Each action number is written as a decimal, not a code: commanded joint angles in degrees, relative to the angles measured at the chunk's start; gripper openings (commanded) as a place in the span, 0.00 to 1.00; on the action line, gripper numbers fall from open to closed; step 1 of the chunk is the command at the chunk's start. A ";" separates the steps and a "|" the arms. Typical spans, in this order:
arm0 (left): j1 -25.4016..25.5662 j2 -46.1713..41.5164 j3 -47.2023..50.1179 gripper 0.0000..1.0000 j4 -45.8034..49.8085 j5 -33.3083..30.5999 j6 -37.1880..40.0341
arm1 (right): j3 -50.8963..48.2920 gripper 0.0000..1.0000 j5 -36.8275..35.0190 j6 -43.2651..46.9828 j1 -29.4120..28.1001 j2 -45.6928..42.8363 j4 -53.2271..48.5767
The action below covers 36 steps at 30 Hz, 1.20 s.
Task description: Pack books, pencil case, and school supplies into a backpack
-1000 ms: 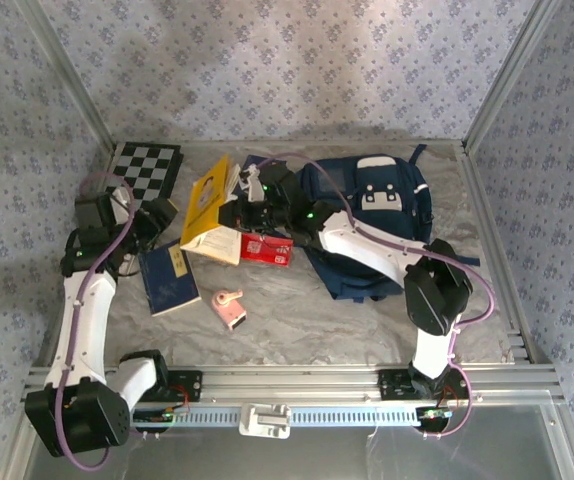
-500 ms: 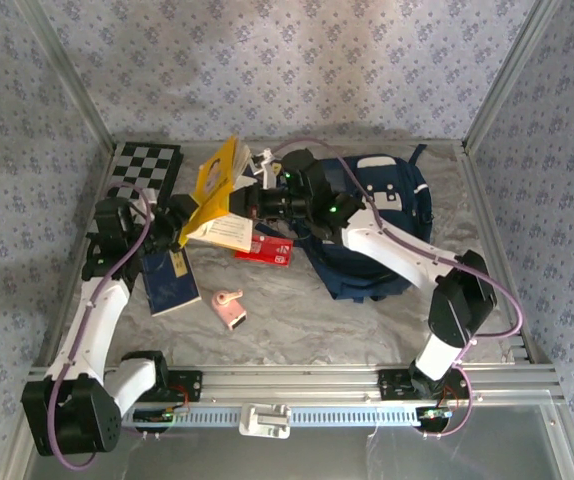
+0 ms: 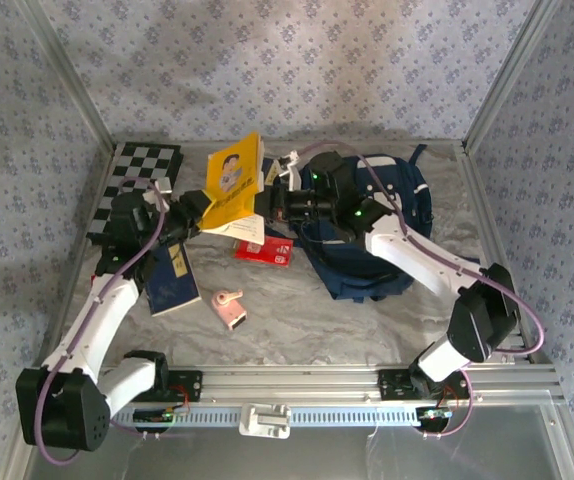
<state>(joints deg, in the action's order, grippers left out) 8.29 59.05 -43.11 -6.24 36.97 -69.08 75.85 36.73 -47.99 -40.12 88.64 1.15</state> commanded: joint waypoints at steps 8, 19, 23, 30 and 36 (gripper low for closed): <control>5.39 1.42 -2.63 0.17 -7.86 -0.35 -1.59 | -5.72 0.04 1.83 3.18 1.72 -3.87 -2.14; 11.36 3.35 -4.60 0.00 -14.30 -4.41 -3.81 | -14.33 0.93 -2.02 0.35 5.76 -12.84 -9.30; 15.14 5.48 -6.04 0.00 -16.73 -6.47 -3.79 | -18.43 1.00 -1.67 -3.01 8.25 -15.75 -7.31; 20.49 9.23 -7.66 0.00 -21.46 -10.00 -3.53 | -21.47 1.00 3.03 -9.77 10.08 -16.43 3.71; 20.55 8.90 -8.19 0.00 -14.26 -12.62 1.27 | -23.05 0.95 3.88 -12.61 11.72 -21.46 9.40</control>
<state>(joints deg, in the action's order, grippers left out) 28.99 69.04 -47.77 -18.98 26.92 -71.61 53.58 38.48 -57.69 -29.19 70.91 4.49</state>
